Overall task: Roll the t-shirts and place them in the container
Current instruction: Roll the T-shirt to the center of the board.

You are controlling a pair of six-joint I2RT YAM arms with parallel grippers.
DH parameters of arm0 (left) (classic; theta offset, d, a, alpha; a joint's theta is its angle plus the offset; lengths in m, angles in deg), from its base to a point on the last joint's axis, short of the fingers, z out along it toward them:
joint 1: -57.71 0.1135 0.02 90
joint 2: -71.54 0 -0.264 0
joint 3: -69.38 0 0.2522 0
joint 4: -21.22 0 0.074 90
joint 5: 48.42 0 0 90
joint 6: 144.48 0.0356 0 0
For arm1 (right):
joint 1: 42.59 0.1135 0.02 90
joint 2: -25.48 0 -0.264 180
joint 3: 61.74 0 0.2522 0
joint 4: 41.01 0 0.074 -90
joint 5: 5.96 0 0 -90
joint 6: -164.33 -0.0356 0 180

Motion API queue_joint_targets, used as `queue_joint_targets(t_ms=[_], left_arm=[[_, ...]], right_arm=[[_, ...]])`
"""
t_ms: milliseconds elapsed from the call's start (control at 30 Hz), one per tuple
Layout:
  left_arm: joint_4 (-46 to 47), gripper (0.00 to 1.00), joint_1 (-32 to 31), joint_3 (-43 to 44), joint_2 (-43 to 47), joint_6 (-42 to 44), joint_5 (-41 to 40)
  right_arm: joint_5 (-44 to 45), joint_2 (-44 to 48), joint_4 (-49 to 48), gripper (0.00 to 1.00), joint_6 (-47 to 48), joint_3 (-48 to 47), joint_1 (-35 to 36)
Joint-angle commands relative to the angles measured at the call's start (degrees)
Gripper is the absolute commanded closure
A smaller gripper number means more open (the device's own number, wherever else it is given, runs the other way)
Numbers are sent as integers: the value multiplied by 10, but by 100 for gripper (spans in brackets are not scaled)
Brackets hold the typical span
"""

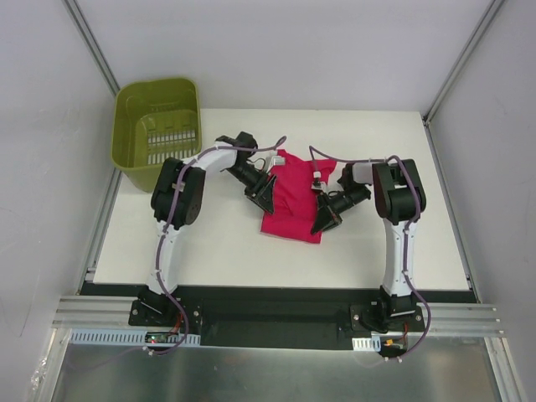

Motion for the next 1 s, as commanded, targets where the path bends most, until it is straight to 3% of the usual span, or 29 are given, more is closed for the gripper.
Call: queue_joint_targets(t_ms=[0, 167, 333, 367, 433, 567, 767, 967], left_arm=[[-1, 48, -9, 0, 152, 76, -58], [66, 44, -81, -121, 292, 184, -194], [271, 42, -169, -337, 403, 273, -336], [353, 42, -180, -365, 430, 283, -345], [419, 41, -201, -426, 446, 308, -357], [511, 41, -223, -464, 437, 342, -391], [520, 41, -234, -470, 397, 367, -409], [537, 42, -235, -486, 364, 405, -414]], right_arm=[[9, -12, 34, 90, -25, -29, 4], [34, -22, 21, 92, -65, -45, 9], [29, -56, 62, 94, -64, -74, 8], [25, -58, 67, 94, -61, -76, 7], [17, -75, 100, 95, -39, -93, 4], [-9, -109, 162, 95, -2, -125, -3], [-29, -140, 228, 95, 43, -159, -8], [-35, -144, 235, 95, 51, -162, -9]])
